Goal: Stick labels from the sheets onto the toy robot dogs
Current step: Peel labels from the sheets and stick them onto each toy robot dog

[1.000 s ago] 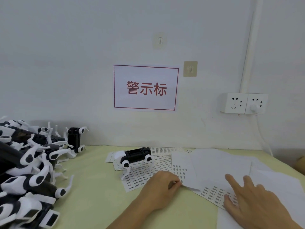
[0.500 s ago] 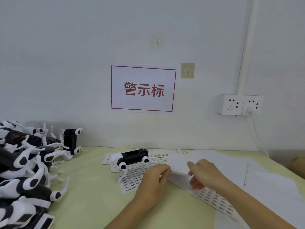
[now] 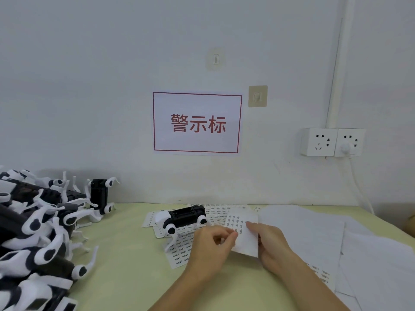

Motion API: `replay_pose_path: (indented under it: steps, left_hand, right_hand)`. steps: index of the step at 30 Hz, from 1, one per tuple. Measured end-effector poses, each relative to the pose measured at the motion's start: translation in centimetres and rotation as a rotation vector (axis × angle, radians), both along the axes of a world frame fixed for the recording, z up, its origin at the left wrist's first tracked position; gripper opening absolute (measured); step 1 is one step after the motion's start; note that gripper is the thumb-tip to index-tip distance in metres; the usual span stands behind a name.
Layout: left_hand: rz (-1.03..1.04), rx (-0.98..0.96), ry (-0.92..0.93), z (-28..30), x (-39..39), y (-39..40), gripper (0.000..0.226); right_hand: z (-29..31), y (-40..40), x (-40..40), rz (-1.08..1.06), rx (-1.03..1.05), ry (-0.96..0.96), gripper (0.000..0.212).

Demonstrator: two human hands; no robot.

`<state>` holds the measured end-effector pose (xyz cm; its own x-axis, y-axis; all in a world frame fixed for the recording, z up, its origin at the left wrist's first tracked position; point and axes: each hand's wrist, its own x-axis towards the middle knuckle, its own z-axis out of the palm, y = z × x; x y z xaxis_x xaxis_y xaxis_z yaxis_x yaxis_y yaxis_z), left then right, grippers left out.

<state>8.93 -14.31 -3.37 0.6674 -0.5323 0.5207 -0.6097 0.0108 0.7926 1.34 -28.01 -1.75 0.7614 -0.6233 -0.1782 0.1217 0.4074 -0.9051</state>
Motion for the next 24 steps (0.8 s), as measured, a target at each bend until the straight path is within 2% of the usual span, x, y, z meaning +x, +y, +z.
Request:
replay_pose_path:
  steps: [6, 11, 14, 20, 24]
  left_hand:
    - [0.041, 0.035, -0.04, -0.1, 0.1, 0.1, 0.014]
    - [0.135, 0.065, -0.166, -0.4, 0.1, 0.1, 0.029]
    - [0.148, 0.072, -0.184, -0.3, 0.2, 0.1, 0.036]
    - [0.183, 0.063, -0.259, -0.6, 0.3, 0.1, 0.014]
    - [0.195, 0.104, -0.302, -0.9, 0.3, -0.1, 0.015]
  right_hand:
    - [-1.0, 0.3, 0.0, 0.055, -0.23, -0.034, 0.021]
    - [-1.3, 0.6, 0.0, 0.045, -0.376, -0.012, 0.016]
    - [-1.4, 0.5, 0.2, 0.024, -0.405, 0.003, 0.009]
    - [-1.4, 0.6, 0.1, 0.074, -0.401, -0.027, 0.01]
    - [-1.4, 0.5, -0.2, 0.104, -0.402, -0.042, 0.013]
